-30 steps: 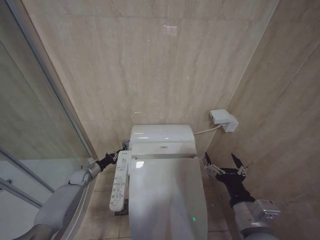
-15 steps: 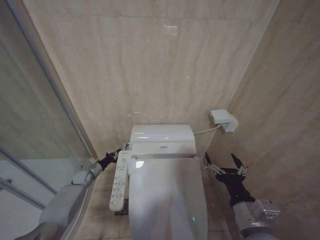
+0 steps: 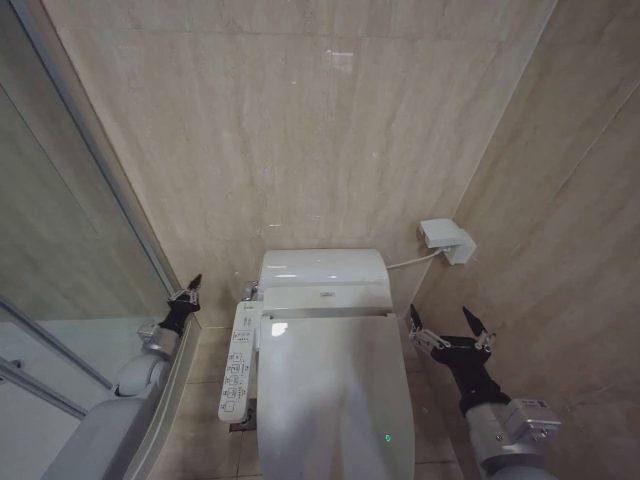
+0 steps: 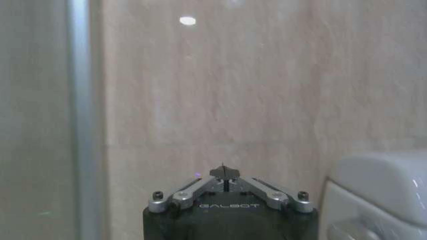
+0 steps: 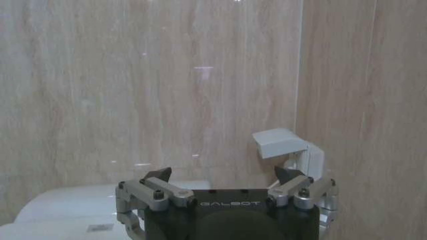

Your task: Open the toilet lid, clean the toilet bowl with a toilet brush, close the toilet lid, and flush.

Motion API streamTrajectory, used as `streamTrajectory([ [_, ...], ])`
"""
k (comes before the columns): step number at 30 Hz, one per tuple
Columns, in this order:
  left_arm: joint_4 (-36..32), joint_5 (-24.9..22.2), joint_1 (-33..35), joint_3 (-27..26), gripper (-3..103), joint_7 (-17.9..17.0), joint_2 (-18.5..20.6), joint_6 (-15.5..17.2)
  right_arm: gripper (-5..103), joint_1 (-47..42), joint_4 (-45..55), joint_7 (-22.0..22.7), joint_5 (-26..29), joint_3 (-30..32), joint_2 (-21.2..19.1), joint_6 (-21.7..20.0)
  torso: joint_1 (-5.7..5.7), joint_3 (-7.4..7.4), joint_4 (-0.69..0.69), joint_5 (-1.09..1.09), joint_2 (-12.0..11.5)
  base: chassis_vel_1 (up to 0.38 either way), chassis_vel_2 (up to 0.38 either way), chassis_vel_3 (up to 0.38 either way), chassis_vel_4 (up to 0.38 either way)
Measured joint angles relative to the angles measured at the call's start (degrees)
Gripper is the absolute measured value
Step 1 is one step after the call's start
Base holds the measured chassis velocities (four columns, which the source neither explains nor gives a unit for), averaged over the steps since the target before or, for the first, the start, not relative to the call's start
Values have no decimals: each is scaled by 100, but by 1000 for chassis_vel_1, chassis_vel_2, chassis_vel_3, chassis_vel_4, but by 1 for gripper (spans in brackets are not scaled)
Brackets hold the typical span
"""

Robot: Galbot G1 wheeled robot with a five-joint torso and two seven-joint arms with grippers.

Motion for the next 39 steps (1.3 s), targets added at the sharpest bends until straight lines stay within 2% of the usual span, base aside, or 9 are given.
streamTrajectory([
  [4, -1230, -68, 808, -339, 0, -744, 6, 468, 100, 0, 0, 0, -1, 0, 0, 0, 0, 0, 0, 1, 0, 0, 0, 0, 0],
  [15, -3489, -75, 2512, -1021, -1, -1289, 42, 1211, 100, -1, 0, 1, -1, 0, 1, 0, 0, 0, 1, 1, 0, 0, 0, 0, 0],
  [16, -4140, 167, 3111, -1383, 26, -1361, -110, 1455, 100, -1, 0, 0, 0, 0, 0, 0, -1, 0, 1, 1, 1, 0, 0, 0, 0],
  [22, -4994, 417, 4019, -1871, 26, -1539, -267, 1639, 100, 0, 0, 0, 0, 0, 0, 0, -1, 0, 2, 1, 1, 0, 0, 0, 0],
  [23, -5287, 452, 4302, -1994, 53, -1568, -327, 1659, 100, -1, 0, 0, 0, 0, 0, 0, -1, 0, 1, 0, 1, 0, 0, 0, 0],
  [29, -5949, 479, 4834, -2145, 53, -1631, -574, 1643, 100, -1, 0, 0, 0, 0, 0, 0, -1, 0, 0, 1, 1, 0, 0, 0, 0],
  [30, -6007, 498, 4887, -2146, 81, -1610, -593, 1640, 100, 0, 0, 0, 0, 0, 0, 0, -1, 0, 1, 1, 1, 0, 0, 0, 0],
  [37, -6216, 641, 5050, -2103, 81, -1490, -664, 1597, 100, 0, 0, 0, 0, 0, 0, 0, -1, 0, 0, 0, 1, 0, 0, 0, 0],
  [39, -6298, 744, 5147, -2061, 100, -1408, -742, 1575, 100, 0, 0, 0, 0, 0, 0, 0, 0, 0, 0, 0, 0, 0, 0, 0, 0],
])
